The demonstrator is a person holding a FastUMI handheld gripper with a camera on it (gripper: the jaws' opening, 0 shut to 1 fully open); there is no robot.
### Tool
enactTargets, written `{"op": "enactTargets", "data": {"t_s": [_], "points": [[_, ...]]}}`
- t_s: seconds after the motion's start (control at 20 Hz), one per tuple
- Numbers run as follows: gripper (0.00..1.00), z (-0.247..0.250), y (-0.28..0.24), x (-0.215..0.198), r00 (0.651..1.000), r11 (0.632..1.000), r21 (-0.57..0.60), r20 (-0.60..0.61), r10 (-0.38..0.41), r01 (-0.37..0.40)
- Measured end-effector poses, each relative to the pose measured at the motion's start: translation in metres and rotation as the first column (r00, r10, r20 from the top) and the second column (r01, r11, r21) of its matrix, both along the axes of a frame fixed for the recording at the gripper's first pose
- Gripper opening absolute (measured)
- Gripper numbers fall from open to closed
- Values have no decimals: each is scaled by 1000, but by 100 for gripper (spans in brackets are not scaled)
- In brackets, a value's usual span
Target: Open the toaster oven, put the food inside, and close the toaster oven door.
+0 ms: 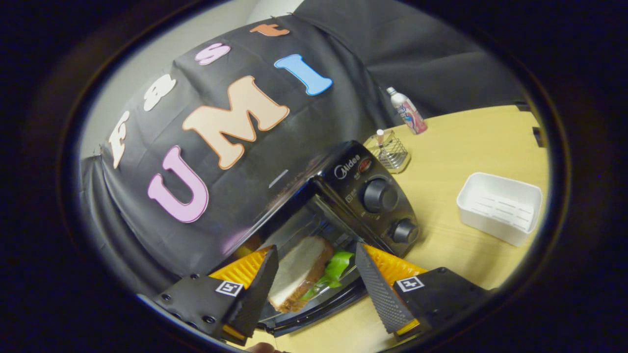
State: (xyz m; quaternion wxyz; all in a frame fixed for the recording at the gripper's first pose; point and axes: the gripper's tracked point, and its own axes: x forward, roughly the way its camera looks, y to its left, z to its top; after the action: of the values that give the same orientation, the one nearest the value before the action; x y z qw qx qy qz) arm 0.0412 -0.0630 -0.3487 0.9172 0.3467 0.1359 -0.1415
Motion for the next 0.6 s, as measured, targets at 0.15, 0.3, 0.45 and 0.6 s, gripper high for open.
{"op": "enactTargets", "data": {"t_s": [0.15, 0.3, 0.45, 0.6], "points": [[97, 27, 5, -12, 998, 997, -59, 39, 47, -44], [98, 64, 8, -19, 992, 991, -118, 100, 74, -62], [98, 93, 17, -38, 985, 975, -203, 121, 121, -94], [98, 99, 29, -58, 983, 946, -293, 78, 167, -138]]}}
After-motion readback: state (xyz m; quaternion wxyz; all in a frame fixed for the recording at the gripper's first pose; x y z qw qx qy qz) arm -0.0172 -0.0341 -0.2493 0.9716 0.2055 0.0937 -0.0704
